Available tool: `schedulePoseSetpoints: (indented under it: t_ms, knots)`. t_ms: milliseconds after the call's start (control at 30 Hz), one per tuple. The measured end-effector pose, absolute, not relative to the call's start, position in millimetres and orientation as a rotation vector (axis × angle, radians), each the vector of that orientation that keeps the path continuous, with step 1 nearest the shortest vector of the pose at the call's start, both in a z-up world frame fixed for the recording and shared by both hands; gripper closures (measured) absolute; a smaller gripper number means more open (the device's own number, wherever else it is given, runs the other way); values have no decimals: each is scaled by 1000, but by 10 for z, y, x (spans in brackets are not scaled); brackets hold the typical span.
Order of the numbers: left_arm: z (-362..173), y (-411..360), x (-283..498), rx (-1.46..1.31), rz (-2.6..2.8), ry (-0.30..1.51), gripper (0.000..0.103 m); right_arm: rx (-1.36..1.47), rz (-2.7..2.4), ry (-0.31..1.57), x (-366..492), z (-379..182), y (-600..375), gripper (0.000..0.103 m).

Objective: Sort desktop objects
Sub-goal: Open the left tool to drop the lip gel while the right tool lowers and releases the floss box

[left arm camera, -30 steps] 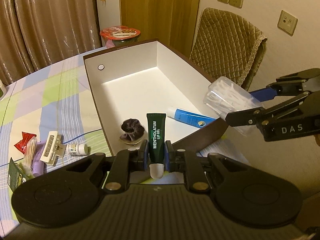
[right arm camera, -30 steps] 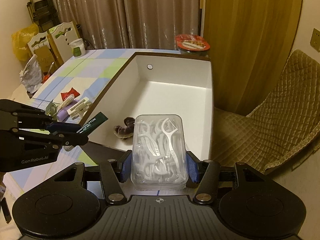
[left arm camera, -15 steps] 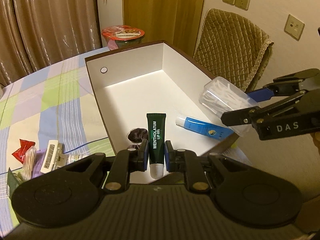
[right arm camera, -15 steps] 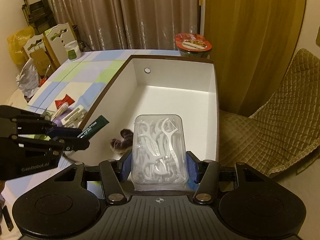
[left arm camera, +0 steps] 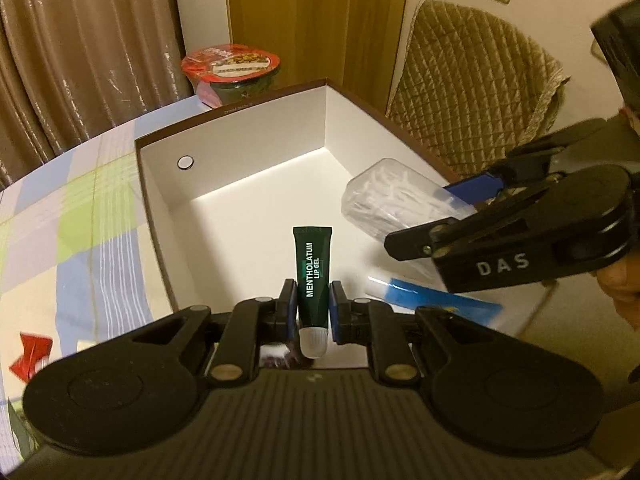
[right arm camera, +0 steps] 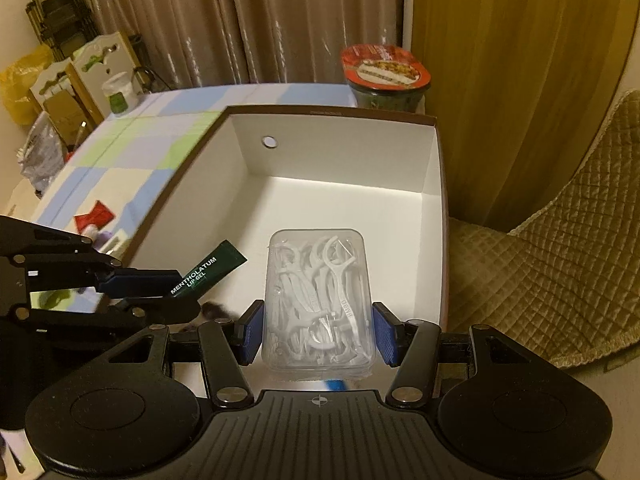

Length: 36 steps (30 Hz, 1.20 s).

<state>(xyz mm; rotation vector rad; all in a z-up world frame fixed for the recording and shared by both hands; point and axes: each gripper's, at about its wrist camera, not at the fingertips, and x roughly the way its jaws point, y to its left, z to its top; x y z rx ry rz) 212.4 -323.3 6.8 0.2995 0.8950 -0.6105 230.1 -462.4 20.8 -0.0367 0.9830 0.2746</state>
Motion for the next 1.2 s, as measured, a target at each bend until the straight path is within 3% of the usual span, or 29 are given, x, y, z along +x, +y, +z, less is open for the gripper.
schedulePoseSetpoints:
  t_ms: [267,333,1200]
  knots:
    - [-175,-3383,2461,348,-596,936,88,-53,260,1035,2678,-41,-4679,48]
    - [-188,-3386,2484,351,-595,934,76,-61,263,1041,2717,-81,-4677,48]
    - [160,-3043,2277,313,-505,858,71,-148,329,1091,2747,-342,-4339,48]
